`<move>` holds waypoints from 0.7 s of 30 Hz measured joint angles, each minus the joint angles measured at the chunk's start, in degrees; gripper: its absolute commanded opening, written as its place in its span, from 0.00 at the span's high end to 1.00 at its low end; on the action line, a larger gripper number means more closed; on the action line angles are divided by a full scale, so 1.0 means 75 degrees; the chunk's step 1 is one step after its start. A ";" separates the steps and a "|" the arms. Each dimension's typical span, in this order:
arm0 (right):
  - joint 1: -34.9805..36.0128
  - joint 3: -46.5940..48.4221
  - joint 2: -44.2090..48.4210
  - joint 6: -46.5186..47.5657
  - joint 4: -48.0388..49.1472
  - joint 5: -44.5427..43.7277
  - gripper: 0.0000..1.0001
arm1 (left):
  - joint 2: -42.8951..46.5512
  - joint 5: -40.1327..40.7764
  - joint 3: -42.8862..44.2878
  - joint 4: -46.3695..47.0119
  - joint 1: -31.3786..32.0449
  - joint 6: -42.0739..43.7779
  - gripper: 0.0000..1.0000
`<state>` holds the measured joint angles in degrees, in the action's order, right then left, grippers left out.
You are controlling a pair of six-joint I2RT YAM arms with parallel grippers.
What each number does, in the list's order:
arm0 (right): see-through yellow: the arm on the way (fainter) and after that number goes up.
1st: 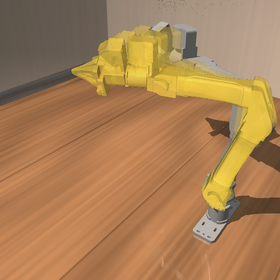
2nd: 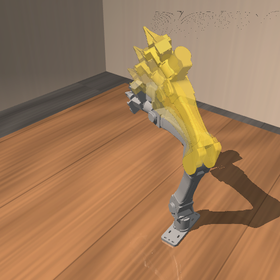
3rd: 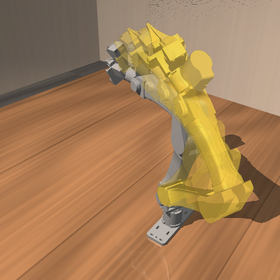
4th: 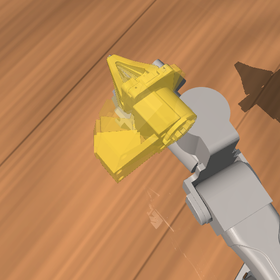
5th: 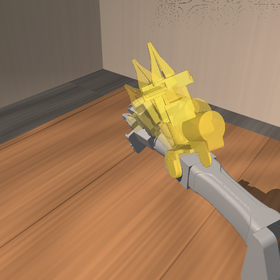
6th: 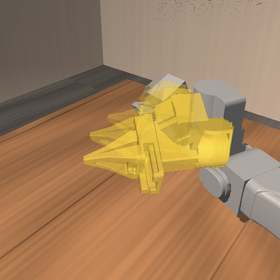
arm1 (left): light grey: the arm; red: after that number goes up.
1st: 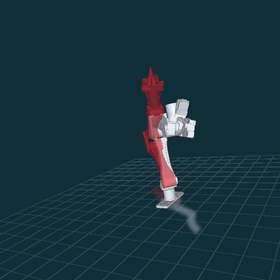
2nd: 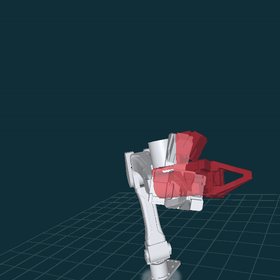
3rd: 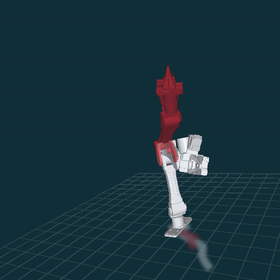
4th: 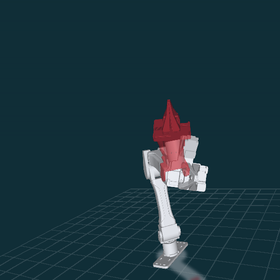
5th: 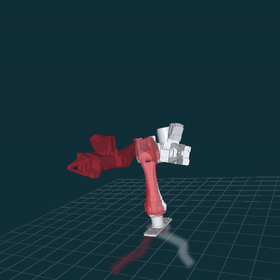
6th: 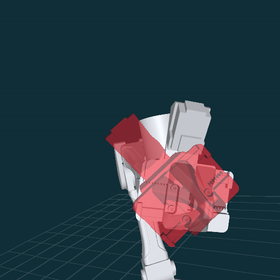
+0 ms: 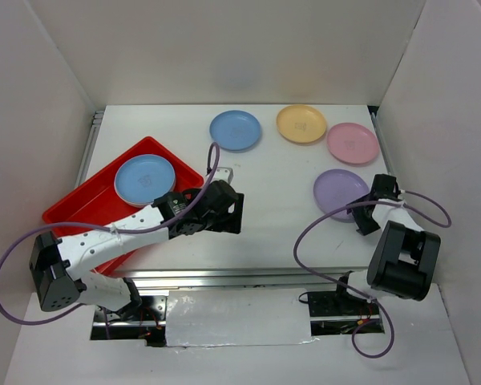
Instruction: Place the plates into the plastic bin on the countertop
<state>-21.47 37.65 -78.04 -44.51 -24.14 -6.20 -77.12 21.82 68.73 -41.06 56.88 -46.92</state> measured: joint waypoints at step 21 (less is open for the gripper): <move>0.0396 0.0775 -0.0965 0.0425 0.0213 0.0452 0.42 | 0.1064 -0.0012 -0.0895 -0.0064 -0.0513 0.0017 0.01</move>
<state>-18.50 43.46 -85.27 -41.32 -22.55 -2.81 -69.14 21.74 62.02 -41.54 53.04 -46.78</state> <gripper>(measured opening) 0.633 0.993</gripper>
